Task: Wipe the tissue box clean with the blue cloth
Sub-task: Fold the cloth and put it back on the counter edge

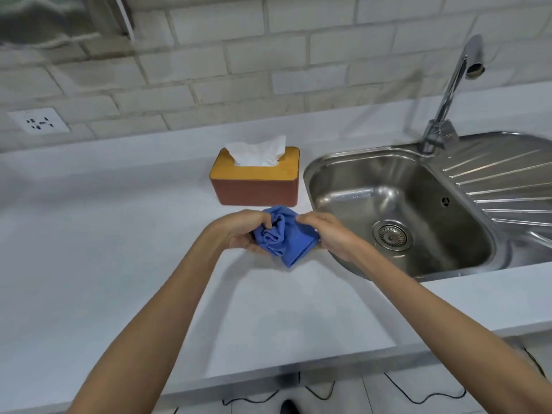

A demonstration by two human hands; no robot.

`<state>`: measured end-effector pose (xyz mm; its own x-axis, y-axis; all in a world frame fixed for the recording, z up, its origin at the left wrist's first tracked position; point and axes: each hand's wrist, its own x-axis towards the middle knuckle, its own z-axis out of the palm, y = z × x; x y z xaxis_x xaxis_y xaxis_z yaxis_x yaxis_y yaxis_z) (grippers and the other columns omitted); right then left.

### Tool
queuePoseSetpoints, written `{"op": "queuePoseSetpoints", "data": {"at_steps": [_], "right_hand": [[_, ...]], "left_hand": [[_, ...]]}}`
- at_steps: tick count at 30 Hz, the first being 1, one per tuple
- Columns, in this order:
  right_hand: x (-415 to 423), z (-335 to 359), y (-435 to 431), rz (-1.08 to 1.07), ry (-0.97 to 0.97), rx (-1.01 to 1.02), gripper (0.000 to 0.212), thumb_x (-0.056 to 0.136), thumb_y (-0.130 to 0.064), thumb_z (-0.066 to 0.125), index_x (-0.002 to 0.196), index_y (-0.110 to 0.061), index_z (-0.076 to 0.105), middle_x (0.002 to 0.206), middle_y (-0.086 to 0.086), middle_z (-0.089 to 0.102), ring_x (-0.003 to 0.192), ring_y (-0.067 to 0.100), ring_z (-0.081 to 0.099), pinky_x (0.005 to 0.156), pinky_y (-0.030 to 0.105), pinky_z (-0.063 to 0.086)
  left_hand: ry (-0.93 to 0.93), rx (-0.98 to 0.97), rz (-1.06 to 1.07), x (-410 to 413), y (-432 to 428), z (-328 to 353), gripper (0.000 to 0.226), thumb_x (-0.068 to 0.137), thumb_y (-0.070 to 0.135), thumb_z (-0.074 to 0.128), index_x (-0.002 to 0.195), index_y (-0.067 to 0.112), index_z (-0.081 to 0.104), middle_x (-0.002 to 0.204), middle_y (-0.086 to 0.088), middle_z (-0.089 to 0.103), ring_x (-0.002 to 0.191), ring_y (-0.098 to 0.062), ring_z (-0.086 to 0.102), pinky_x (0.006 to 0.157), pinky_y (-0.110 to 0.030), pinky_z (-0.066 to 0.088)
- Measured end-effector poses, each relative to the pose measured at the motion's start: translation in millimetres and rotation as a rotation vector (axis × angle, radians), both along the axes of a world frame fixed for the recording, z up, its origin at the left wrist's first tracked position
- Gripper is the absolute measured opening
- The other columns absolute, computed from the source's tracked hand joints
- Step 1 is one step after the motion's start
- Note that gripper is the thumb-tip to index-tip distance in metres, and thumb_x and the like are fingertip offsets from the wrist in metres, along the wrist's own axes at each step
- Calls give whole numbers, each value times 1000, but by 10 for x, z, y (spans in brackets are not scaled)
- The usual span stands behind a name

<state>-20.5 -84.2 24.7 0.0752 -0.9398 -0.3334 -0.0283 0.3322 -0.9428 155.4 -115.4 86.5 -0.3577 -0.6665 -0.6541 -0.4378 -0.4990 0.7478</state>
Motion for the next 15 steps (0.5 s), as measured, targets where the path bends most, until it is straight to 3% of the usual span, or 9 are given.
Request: {"op": "queuePoseSetpoints", "data": {"at_steps": [3, 5, 8, 10, 12, 15], "right_hand": [[53, -52, 108, 4, -101, 35, 23, 83, -31, 68, 97, -13, 62, 93, 5, 67, 82, 17, 63, 71, 28, 50], [67, -57, 147, 7, -104, 40, 36, 81, -32, 71, 109, -13, 58, 100, 6, 68, 87, 17, 65, 76, 28, 52], [-46, -28, 221, 19, -23, 26, 38, 82, -19, 71, 115, -14, 54, 103, 12, 68, 89, 21, 64, 77, 29, 51], [-249, -4, 282, 60, 37, -3, 36, 81, -8, 69, 114, -9, 53, 100, 13, 69, 86, 21, 65, 72, 26, 52], [-527, -3, 358, 81, 109, -22, 29, 82, -5, 67, 108, 4, 57, 93, 12, 65, 84, 20, 62, 73, 26, 49], [-993, -20, 509, -24, 53, 3, 15, 87, -11, 63, 97, -1, 65, 92, 9, 66, 81, 16, 62, 70, 20, 50]], "left_hand": [[-334, -124, -217, -268, -57, 242, 24, 92, 3, 40, 77, 3, 58, 75, -12, 65, 61, -19, 69, 61, -27, 59], [-544, -223, -369, -481, -64, 370, 19, 92, 2, 51, 74, 0, 59, 81, -14, 67, 81, -27, 71, 74, -29, 58], [-731, -347, -464, -740, -14, 525, 12, 90, 6, 57, 92, -5, 62, 92, -20, 66, 82, -28, 65, 73, -29, 56], [-701, -439, -426, -828, -7, 631, 13, 91, 8, 53, 96, -2, 60, 83, -14, 64, 72, -25, 65, 62, -24, 58], [-619, -528, -361, -852, -6, 721, 12, 89, 12, 55, 80, 3, 57, 70, -7, 58, 57, -17, 59, 40, -15, 50], [-381, -529, -217, -834, 66, 681, 21, 87, 21, 62, 72, 9, 55, 66, -3, 54, 57, -12, 52, 39, -13, 44]]}}
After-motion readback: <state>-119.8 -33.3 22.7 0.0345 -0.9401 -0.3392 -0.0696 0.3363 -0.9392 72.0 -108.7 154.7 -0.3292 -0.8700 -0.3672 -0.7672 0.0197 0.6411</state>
